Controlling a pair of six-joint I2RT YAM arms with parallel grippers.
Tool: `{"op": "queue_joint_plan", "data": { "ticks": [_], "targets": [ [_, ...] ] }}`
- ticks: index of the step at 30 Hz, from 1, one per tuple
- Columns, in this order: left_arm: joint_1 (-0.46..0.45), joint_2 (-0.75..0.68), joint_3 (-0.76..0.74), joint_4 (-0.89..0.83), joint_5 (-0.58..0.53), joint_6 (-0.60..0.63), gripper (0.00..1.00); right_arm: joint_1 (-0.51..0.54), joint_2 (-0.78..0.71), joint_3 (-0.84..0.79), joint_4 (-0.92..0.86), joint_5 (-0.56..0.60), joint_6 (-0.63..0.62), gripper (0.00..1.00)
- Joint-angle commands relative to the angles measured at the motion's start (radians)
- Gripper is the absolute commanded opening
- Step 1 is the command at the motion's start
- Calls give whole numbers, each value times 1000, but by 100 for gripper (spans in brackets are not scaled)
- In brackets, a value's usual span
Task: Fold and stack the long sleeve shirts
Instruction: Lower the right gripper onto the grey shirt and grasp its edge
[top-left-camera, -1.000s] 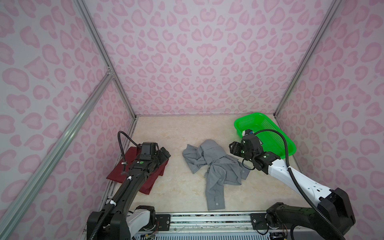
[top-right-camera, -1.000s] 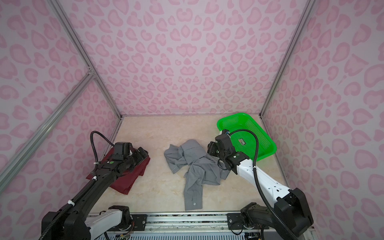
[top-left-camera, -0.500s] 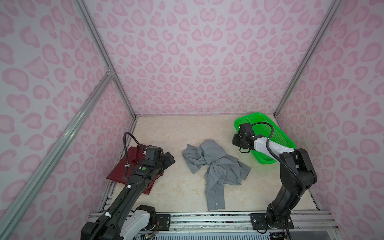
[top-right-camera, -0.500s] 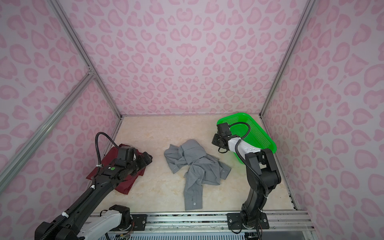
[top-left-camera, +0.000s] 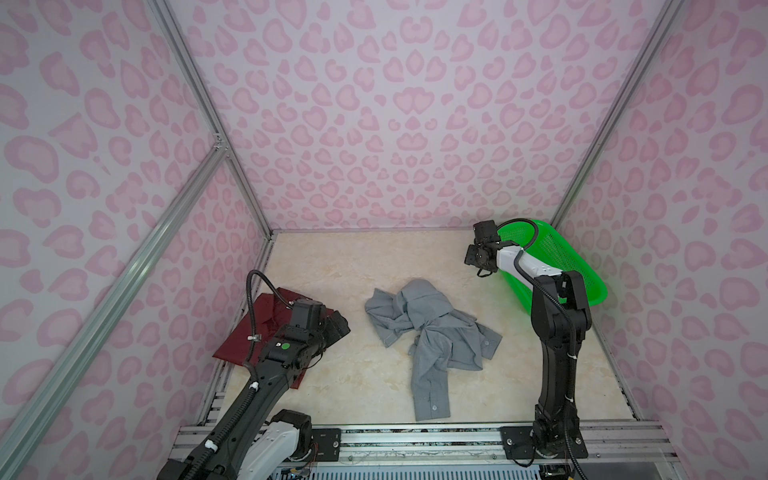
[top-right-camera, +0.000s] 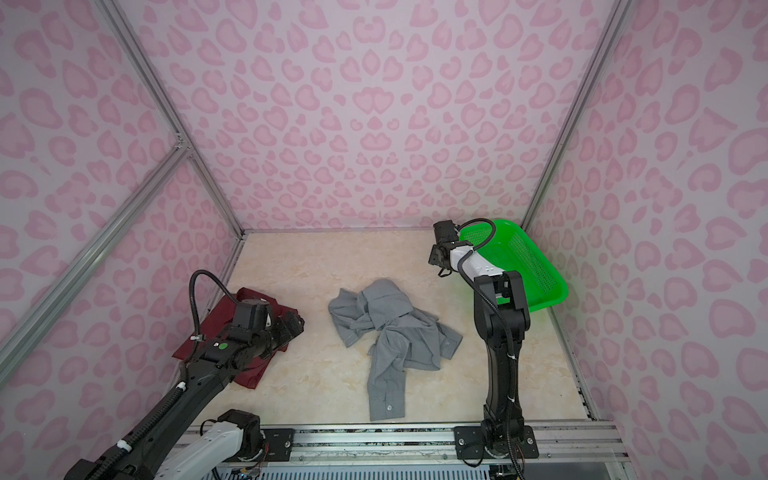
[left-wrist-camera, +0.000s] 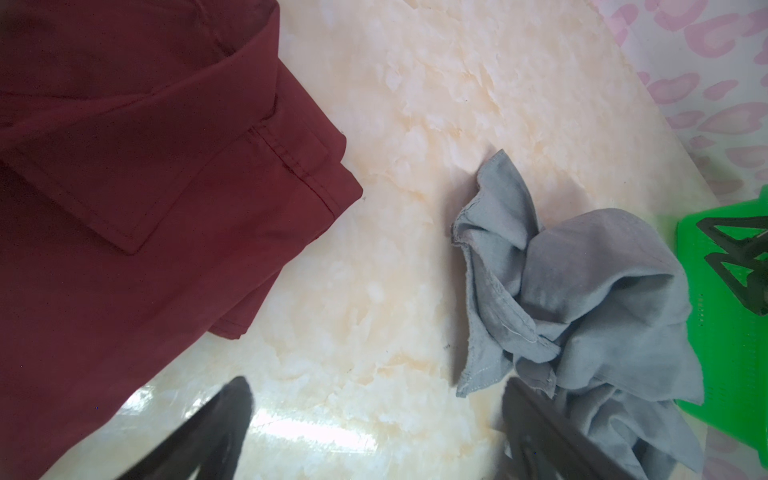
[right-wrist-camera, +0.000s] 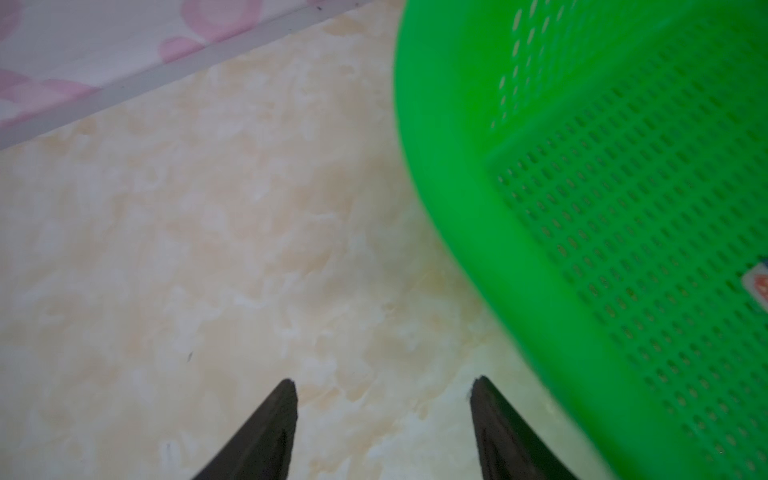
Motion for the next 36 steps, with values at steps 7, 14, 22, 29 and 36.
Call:
{"op": "queue_joint_plan", "data": {
  "ticks": [7, 14, 22, 29, 36],
  "targets": [
    [0, -48, 1, -39, -9, 26, 96, 6, 102, 212, -199, 120, -49, 73],
    [-1, -59, -4, -55, -28, 43, 96, 174, -270, -36, -73, 21, -15, 76],
    [0, -148, -10, -106, -40, 57, 96, 478, -561, -377, 15, -202, -139, 75],
    [1, -232, -21, -160, -56, 56, 96, 745, -477, -423, 17, -205, -200, 68],
    [0, -260, -22, -180, -40, 42, 96, 754, -250, -312, -4, -117, -225, 51]
  ]
}}
